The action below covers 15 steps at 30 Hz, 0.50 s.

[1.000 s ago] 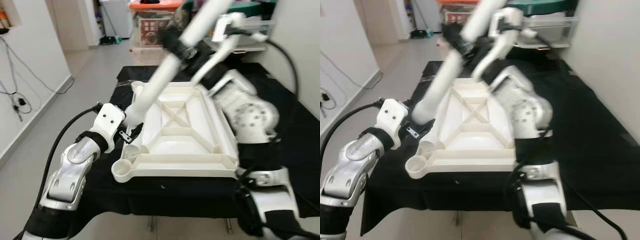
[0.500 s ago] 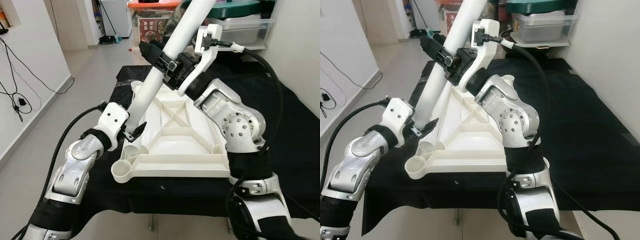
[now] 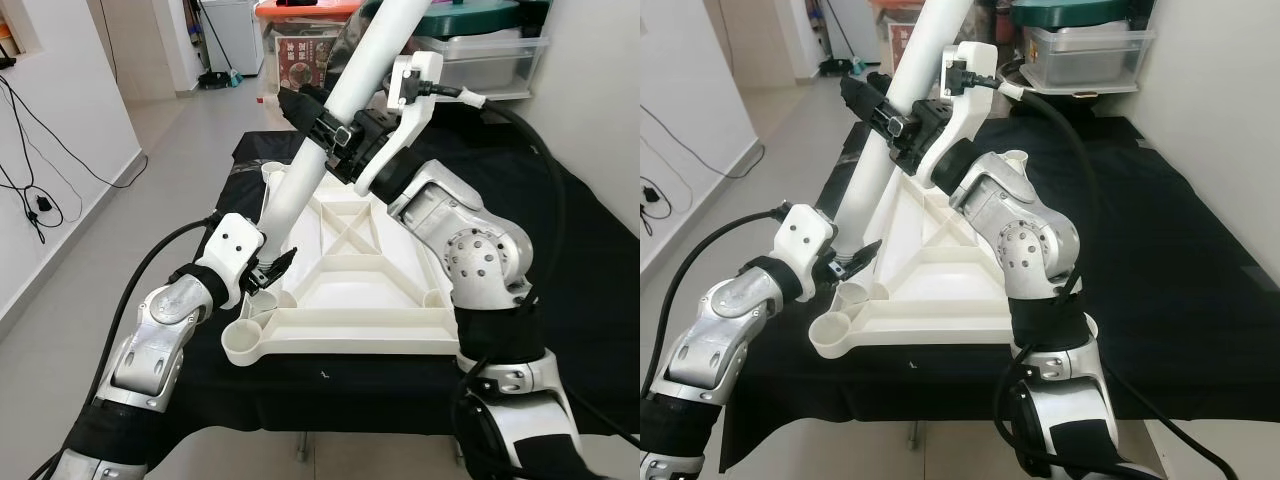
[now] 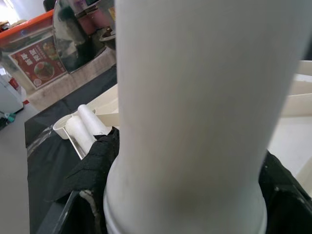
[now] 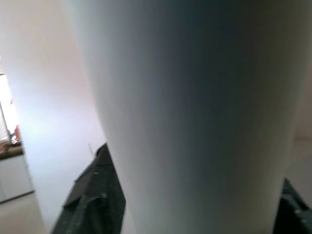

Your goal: Building children table

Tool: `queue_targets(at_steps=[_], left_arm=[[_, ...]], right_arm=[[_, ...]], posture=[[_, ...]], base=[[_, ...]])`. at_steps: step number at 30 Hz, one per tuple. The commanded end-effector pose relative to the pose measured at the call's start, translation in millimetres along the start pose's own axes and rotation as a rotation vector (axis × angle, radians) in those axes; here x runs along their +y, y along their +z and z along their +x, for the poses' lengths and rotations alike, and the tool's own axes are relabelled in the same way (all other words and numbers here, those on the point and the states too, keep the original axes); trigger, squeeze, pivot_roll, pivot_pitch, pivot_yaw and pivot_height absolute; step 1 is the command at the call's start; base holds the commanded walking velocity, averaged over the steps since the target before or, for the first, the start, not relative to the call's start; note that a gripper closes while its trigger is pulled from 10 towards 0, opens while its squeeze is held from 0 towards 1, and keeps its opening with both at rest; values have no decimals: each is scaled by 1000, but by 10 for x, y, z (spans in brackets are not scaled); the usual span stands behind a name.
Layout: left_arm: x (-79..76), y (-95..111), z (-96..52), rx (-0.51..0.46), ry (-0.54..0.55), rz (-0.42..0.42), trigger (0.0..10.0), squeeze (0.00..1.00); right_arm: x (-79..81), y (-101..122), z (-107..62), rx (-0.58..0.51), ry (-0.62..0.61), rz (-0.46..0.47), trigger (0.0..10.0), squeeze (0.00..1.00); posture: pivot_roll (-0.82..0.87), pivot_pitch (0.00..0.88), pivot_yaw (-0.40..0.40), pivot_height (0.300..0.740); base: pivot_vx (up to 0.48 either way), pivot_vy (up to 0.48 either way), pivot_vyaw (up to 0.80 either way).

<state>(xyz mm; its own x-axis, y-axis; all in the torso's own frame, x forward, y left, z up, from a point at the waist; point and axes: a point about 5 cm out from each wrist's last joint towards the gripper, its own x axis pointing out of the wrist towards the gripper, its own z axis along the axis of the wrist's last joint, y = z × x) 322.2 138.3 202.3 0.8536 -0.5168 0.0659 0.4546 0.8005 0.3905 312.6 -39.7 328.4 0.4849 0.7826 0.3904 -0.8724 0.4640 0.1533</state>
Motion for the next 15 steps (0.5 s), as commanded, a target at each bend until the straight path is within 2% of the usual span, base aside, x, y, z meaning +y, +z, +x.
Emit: queue_targets(at_steps=[1, 2, 3, 5, 6, 7, 12, 15], left_arm=[[41, 28, 12, -1, 19, 11, 10000, 0], [46, 43, 15, -7, 21, 13, 10000, 0], [48, 51, 17, -11, 21, 14, 10000, 0], [48, 51, 17, -11, 21, 14, 10000, 0], [37, 50, 22, -13, 23, 8, 10000, 0], [7, 50, 26, -17, 19, -4, 10000, 0], [-45, 61, 30, -26, 9, -18, 10000, 0], [-117, 98, 36, -45, -12, -32, 10000, 0]], right_arm=[[46, -64, 6, 20, 15, -15, 10000, 1000], [33, -117, 1, 30, -1, -10, 10000, 1000], [25, -154, -3, 40, -14, -9, 10000, 937], [25, -154, -3, 40, -14, -9, 10000, 937], [21, -243, -8, 54, -29, 1, 10000, 769], [14, -359, -15, 68, -52, 12, 10000, 0], [2, -510, -31, 81, -88, 20, 10000, 0], [-72, -581, -45, 74, -147, -5, 10000, 0]], posture=[[25, 0, 26, 740], [26, 0, 25, 740], [26, 0, 25, 740], [26, 0, 25, 740], [24, 0, 23, 740], [24, 0, 23, 740], [29, 0, 20, 740], [33, 0, 19, 740]], base=[[0, 0, 0], [0, 0, 0], [0, 0, 0], [0, 0, 0], [0, 0, 0], [0, 0, 0], [0, 0, 0], [0, 0, 0]])
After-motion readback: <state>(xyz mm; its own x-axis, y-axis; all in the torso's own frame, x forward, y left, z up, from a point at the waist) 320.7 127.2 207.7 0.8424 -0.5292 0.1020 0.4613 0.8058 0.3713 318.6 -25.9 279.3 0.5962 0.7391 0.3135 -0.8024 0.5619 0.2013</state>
